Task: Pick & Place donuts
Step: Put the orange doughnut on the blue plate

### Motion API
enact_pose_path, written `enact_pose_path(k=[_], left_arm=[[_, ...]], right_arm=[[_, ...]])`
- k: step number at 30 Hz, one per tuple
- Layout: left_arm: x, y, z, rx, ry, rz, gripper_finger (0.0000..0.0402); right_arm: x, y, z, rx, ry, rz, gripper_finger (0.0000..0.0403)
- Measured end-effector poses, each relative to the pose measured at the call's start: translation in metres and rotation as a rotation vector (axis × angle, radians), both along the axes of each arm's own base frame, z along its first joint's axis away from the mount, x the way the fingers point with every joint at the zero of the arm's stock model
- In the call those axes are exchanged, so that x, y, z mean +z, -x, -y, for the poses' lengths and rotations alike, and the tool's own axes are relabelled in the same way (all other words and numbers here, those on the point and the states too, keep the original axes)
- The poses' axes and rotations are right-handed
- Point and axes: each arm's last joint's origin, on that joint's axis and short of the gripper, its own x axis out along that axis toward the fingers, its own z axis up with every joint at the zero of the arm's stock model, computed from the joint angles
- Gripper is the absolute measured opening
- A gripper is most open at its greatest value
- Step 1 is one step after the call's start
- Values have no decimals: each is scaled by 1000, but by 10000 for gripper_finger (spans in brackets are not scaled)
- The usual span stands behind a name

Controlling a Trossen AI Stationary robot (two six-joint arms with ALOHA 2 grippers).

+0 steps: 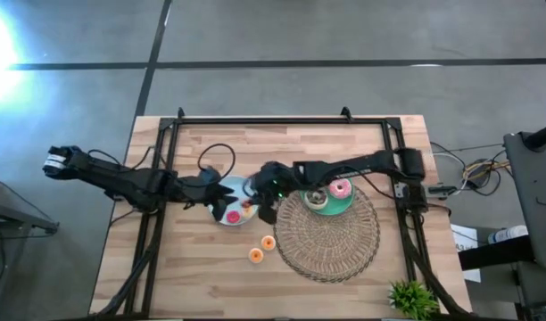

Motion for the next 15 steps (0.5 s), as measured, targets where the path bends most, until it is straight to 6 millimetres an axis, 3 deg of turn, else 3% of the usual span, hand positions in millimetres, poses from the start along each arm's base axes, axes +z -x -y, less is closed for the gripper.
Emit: enact_pose_path(k=[5, 15], left_arm=[[16, 16, 3, 75, -52, 4, 171], [26, 31, 11, 119, -105, -81, 171]], right_arm=[[-39, -24, 26, -113, -210, -130, 15], [-52, -56, 49, -151, -205, -357, 38]])
